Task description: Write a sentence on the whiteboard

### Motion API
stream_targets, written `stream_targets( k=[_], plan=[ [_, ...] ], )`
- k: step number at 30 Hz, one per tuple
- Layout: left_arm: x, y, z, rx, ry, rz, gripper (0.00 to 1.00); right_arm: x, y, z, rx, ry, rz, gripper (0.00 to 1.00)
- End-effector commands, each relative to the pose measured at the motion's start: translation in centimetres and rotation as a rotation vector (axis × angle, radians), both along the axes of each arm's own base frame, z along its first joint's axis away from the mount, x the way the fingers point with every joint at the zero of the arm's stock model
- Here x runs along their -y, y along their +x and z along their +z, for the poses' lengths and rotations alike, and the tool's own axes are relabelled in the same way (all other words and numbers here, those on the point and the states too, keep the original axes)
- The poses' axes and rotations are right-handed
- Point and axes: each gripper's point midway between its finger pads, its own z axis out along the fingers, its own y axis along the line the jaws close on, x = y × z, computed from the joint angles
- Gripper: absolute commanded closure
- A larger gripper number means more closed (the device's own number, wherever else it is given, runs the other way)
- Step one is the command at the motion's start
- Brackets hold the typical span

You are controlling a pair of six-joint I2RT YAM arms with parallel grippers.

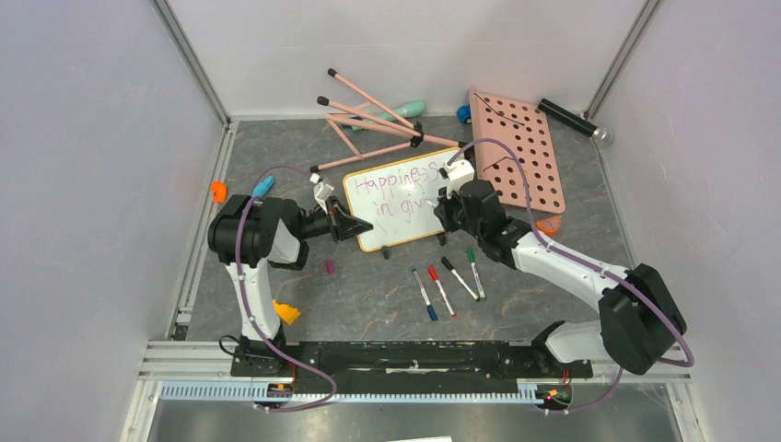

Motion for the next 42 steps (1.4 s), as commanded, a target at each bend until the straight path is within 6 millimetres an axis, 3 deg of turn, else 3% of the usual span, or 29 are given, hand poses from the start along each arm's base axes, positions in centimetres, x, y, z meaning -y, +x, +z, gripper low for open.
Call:
stream_targets(
  k=[1, 9, 22, 33, 42],
  plan=[
    [-1.0, 1.9, -1.3, 0.170, 0.061, 0.080, 0.97, -0.8, 1.4, 1.6, 0.045, 0.027, 0.000, 1.00],
    [-1.0, 1.9, -1.3, 0.170, 0.061, 0.079, 0.97, -0.9, 1.9, 1.7, 0.045, 0.023, -0.004, 1.00],
    [-1.0, 2.0, -1.3, 0.169, 0.061, 0.081, 0.97, 0.3, -0.6, -1.8, -0.023, 0.006, -0.001, 1.00],
    [-1.0, 1.9, -1.4, 0.170, 0.063, 0.079, 0.97, -0.4, -0.3, 2.7, 0.048, 0.059, 0.029, 1.00],
    [-1.0, 1.9, -1.3, 0.171, 0.062, 0.078, 0.97, 0.6, 0.4, 3.3, 0.064, 0.025, -0.024, 1.00]
  ],
)
